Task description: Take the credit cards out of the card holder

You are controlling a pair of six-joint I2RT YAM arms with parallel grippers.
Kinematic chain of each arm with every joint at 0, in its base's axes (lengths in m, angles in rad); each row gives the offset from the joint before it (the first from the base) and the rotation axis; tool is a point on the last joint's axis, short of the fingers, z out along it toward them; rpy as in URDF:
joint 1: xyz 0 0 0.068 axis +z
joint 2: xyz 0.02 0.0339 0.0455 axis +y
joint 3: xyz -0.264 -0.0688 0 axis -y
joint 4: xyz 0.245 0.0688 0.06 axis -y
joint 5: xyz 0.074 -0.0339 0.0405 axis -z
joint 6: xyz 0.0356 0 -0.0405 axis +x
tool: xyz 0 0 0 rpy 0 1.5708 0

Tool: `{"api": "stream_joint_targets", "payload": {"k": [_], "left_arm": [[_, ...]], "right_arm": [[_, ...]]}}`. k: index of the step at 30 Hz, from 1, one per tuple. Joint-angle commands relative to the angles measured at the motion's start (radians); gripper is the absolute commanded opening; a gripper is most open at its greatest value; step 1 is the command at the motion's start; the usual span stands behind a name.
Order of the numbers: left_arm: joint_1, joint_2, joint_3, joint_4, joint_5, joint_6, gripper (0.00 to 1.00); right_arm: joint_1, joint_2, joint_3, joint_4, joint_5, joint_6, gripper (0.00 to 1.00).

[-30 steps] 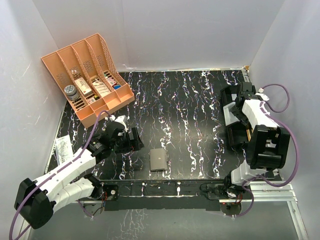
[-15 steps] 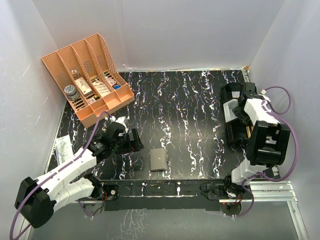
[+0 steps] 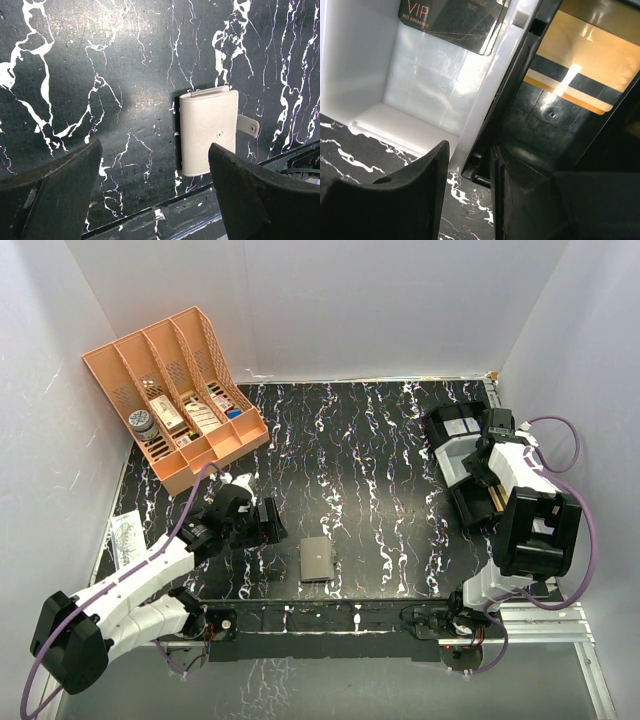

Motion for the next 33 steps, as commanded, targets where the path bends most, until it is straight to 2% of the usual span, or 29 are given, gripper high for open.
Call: {"api": "stream_joint_targets", "payload": {"k": [1,9,14,21,26,33], "left_arm": [[-0.004,0.011,-0.002,0.007,0.009,0.004,0.86],[-0.004,0.025,0.002,0.014,0.013,0.006,0.86],[-0.004,0.035,0.006,0.023,0.016,0.008,0.86],[-0.004,0.071,0.021,0.060,0.061,0.015,0.86],[-0.004,0.092,0.040,0.047,0.070,0.021,0.86],[-0.005,0.090,0.045,0.041,0.070,0.015,0.86]], "right_arm": [[0.002,-0.056,-0.049,0.030,-0.071,-0.046,0.28],[0.003,-0.134,-0.126,0.069,-0.184,-0.107,0.27],[0.014,-0.196,-0.228,0.145,-0.309,-0.109,0.21],[0.065,-0.245,-0.279,0.145,-0.330,-0.122,0.21],[0.145,-0.269,-0.288,0.128,-0.301,-0.147,0.21],[0.334,-0.246,-0.257,0.119,-0.268,-0.153,0.21]]}}
